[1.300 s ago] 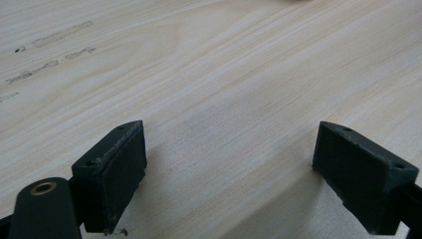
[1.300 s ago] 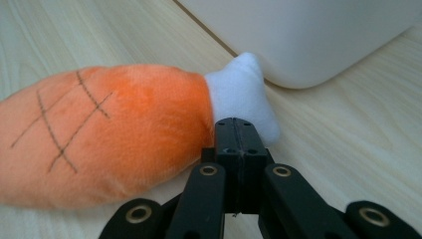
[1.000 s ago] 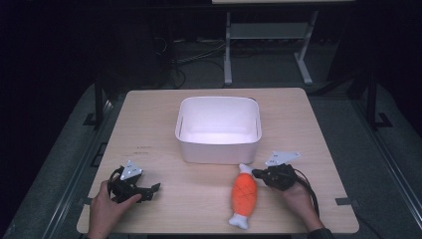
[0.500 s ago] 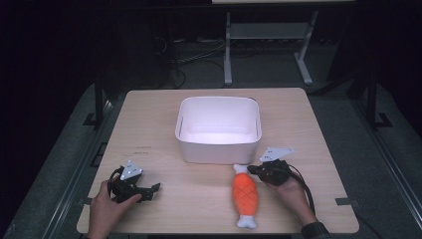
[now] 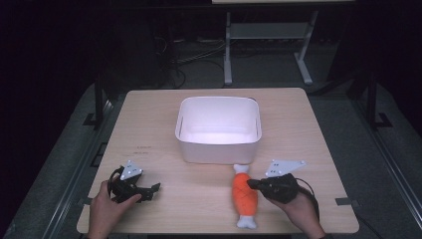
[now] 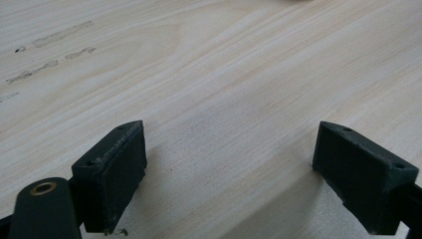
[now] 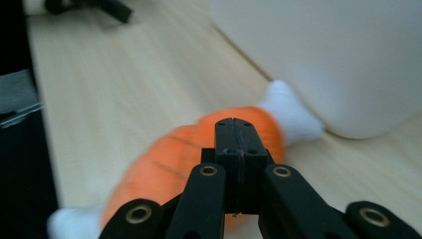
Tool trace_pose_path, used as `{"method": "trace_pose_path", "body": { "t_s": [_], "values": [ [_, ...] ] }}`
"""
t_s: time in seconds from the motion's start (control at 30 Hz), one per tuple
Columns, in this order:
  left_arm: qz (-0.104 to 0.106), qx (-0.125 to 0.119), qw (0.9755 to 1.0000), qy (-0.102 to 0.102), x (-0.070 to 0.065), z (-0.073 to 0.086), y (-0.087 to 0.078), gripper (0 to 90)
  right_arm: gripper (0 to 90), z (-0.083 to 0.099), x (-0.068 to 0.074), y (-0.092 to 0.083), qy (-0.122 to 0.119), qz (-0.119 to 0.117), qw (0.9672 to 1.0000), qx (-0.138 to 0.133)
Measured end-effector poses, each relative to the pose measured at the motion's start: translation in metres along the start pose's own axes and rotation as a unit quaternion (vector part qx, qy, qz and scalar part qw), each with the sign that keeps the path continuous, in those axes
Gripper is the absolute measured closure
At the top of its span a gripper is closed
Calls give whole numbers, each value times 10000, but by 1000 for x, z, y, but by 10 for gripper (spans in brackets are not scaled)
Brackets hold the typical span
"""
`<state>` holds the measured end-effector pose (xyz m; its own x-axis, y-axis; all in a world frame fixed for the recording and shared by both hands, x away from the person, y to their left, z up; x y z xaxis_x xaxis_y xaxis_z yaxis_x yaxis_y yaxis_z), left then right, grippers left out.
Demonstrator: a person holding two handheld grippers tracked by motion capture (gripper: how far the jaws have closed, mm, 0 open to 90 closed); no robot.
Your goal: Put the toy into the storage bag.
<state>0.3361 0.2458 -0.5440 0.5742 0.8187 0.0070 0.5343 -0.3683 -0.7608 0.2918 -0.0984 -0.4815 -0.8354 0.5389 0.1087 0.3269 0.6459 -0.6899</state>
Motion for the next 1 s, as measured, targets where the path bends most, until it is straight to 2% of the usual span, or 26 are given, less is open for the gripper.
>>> {"method": "trace_pose_path", "body": {
  "t_s": [0.03,0.13,0.37,0.4,0.57,0.73,1.0],
  "values": [
    [0,0,10000,1,0,0,0,128,895,0,0,0,0,0,10000,0],
    [0,0,10000,0,0,0,0,128,895,2,20,4,-87,-207,9997,58],
    [-1,-1,10000,-1,0,0,0,128,895,8,47,12,-244,-553,9980,180],
    [0,2,10000,1,0,0,0,129,895,10,53,15,-265,-659,9973,194],
    [0,0,10000,0,0,0,0,128,895,14,66,21,-362,-835,9954,299],
    [0,1,10000,1,0,0,0,128,895,22,75,30,-456,-914,9934,527],
    [0,0,10000,0,0,0,0,128,895,31,70,29,-453,-787,9936,666]
  ]
}}
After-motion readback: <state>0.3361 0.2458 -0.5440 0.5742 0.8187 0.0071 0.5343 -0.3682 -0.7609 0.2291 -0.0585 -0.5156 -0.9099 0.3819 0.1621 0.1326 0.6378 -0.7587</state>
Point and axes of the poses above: each handheld gripper's, and its own axes: y roughly forward along the jaws, z roughly out of its underside, x roughly to its left, the point moved 10 cm from there along y, roughly forward along the jaws, and after that the axes turned 6 degrees about x, right-handed, at the moved point
